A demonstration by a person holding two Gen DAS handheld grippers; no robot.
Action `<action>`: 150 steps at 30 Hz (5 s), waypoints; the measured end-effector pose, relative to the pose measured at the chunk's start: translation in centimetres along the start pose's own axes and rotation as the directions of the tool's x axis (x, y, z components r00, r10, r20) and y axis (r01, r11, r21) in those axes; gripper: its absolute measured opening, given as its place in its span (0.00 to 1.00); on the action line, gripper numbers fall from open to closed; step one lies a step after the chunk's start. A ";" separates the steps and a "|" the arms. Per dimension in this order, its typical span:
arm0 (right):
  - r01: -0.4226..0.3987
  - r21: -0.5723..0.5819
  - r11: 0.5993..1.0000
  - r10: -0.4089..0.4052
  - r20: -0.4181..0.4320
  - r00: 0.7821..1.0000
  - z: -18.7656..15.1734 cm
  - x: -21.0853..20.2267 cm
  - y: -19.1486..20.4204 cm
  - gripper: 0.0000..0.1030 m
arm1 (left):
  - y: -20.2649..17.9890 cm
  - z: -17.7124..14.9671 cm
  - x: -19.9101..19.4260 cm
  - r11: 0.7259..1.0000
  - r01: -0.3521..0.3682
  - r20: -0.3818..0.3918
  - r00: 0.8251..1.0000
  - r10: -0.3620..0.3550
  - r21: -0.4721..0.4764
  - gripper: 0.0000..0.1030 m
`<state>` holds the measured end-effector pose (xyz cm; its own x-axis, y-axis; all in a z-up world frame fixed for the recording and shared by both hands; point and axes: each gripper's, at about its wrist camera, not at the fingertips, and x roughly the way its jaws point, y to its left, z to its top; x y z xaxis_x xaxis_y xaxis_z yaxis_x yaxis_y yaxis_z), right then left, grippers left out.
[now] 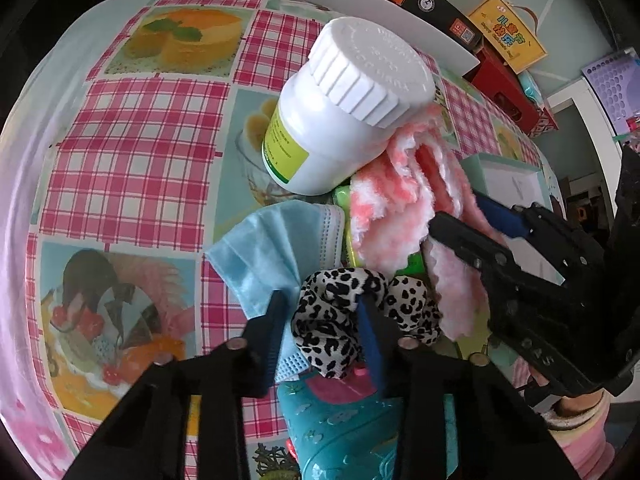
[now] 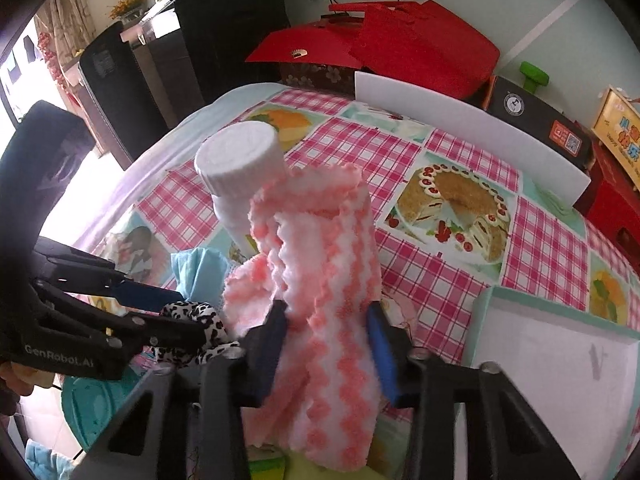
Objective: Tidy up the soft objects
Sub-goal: 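Close the right tool on the pink cloth while the left tool closes on the scrunchie, then lift and carry the pink cloth and scrunchie over the white tray with both tools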
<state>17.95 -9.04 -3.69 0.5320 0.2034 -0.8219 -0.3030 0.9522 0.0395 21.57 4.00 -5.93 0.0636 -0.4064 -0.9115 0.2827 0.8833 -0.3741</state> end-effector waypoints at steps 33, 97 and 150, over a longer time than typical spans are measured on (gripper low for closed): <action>0.032 0.064 0.997 -0.040 0.121 0.992 -0.8 -4.9 -0.9 0.11 | 1.9 -3.1 -4.2 0.993 -0.116 0.032 0.993 0.115 0.021 0.27; 0.260 0.617 0.743 -0.593 0.426 0.683 -11.9 -28.9 -15.9 0.11 | -21.3 -1.3 -10.1 0.969 0.125 0.510 0.832 -0.219 0.211 0.05; 0.276 0.675 0.684 -0.272 -0.115 0.955 -17.0 -10.6 -24.1 0.17 | -18.5 0.5 -2.8 0.962 -0.272 0.534 0.809 0.245 -0.029 0.13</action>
<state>6.20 -38.06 -5.54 0.5001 -0.0909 -0.8612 0.4732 0.8616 0.1839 16.65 -11.34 3.61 0.6321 -0.2374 -0.7376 0.2269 0.9669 -0.1168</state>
